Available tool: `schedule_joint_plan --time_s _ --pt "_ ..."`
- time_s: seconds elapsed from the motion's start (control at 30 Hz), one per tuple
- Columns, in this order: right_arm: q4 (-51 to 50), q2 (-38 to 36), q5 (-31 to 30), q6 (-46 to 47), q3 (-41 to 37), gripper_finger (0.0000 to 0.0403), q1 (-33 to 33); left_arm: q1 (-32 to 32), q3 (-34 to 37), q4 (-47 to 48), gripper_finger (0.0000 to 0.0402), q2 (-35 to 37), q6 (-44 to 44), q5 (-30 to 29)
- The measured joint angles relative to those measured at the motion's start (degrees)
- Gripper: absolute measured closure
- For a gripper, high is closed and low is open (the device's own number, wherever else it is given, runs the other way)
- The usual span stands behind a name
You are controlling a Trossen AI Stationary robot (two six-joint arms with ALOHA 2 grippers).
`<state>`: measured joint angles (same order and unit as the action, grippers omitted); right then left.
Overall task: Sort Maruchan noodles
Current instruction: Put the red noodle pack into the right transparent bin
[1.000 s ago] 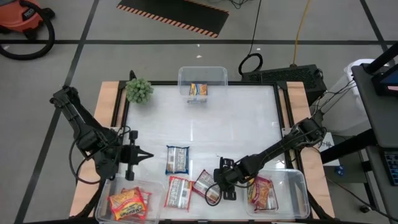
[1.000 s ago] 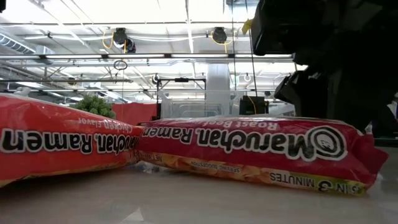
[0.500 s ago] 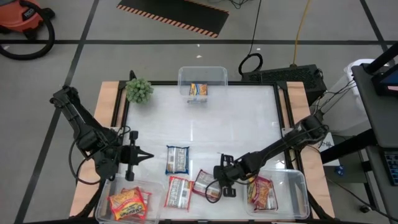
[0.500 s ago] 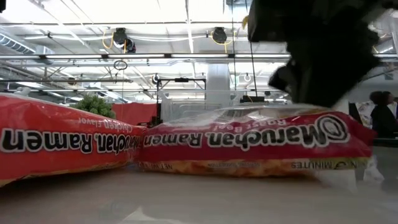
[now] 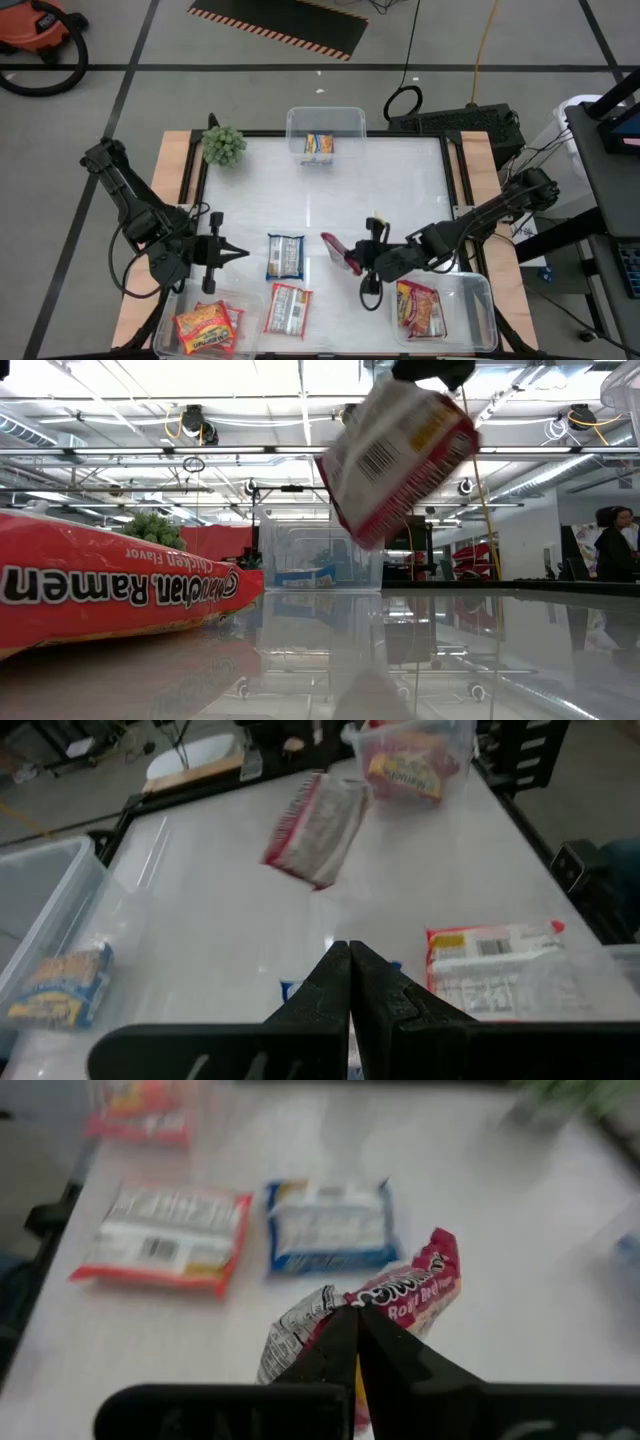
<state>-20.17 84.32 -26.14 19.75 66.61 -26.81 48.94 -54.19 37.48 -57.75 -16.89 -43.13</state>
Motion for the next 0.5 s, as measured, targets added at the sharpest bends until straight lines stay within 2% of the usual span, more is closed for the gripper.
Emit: schedule_joint_plan --time_s 0.13,0.37,0.5 --pt "2.7 -2.1 -3.9 -6.1 0.0 0.0402 0.1 -1.5 0.0 -1.8 0.0398 0.0 0.8 0.0" --pt "7.3 -3.2 -4.0 -13.7 0.0 0.0402 1.2 -5.8 0.0 -1.9 0.0398 -2.1 -0.2 -0.1" --pt "9.1 -2.3 -3.8 -17.3 0.0 0.0403 1.3 -8.8 0.1 -5.4 0.0383 -5.2 0.1 0.0"
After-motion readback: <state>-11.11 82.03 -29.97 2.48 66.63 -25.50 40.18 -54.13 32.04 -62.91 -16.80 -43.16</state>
